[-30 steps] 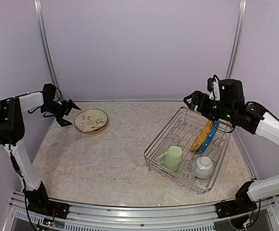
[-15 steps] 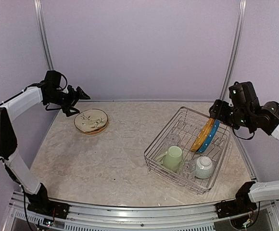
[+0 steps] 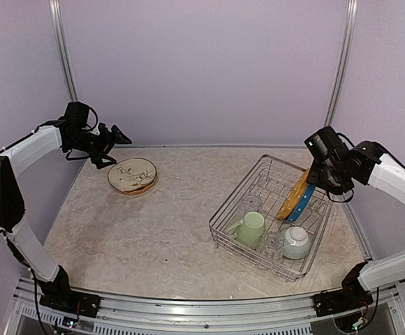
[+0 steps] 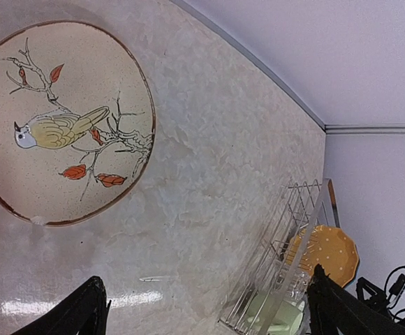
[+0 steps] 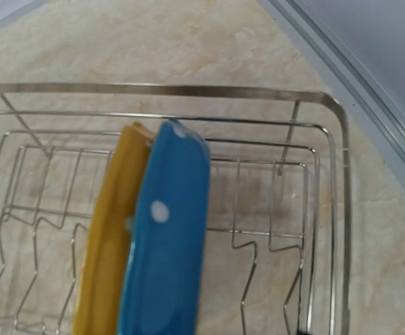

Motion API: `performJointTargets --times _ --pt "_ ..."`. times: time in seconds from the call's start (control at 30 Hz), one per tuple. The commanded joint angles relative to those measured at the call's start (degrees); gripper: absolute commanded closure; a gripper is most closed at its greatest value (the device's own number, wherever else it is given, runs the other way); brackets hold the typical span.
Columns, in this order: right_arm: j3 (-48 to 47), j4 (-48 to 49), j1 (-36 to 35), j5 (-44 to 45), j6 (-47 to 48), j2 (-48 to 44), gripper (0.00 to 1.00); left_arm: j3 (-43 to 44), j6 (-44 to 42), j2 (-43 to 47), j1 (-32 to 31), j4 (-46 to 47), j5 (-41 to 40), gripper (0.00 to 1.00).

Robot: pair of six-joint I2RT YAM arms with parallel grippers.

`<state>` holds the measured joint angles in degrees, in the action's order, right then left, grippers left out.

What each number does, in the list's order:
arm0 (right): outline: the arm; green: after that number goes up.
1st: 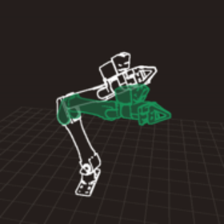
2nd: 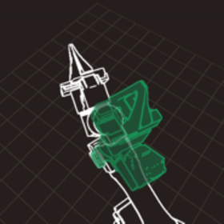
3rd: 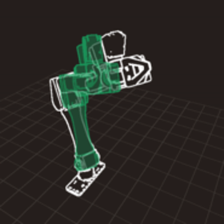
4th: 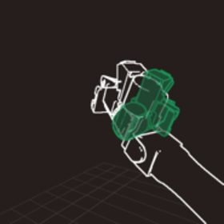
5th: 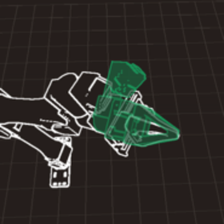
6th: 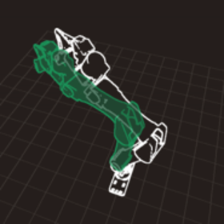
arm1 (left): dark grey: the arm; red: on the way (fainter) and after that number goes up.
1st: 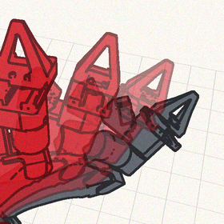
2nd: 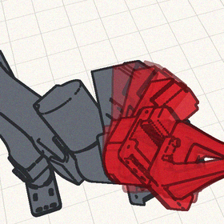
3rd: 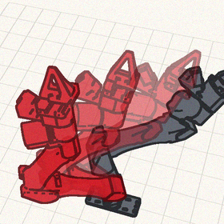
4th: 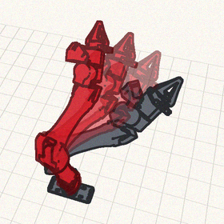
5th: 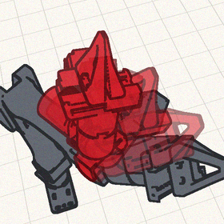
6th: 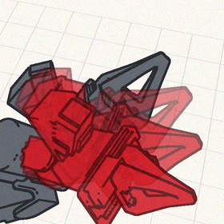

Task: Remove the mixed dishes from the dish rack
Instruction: Grab the plate from the dish rack.

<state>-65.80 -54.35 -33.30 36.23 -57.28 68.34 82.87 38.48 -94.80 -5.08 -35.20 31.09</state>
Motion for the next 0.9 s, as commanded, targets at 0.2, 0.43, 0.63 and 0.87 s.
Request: performJointTargets --times 0.2,0.43,0.63,0.87 --pt "-1.83 -0.21 1.60 2.99 -6.21 5.33 0.53 -0.47 -0.69 0.67 -0.46 -0.13 1.76 0.05" --pt "-2.40 -0.71 2.16 3.54 -9.06 8.11 0.63 -0.43 -0.55 0.38 -0.46 -0.13 2.14 0.06" --pt "-2.40 0.23 2.54 3.89 -11.13 10.49 0.71 -0.43 -0.34 0.06 -0.46 0.04 2.90 0.06" --pt "-2.75 0.43 2.63 5.17 -12.95 13.30 0.74 -0.47 -0.33 0.05 -0.46 0.04 3.03 0.06"
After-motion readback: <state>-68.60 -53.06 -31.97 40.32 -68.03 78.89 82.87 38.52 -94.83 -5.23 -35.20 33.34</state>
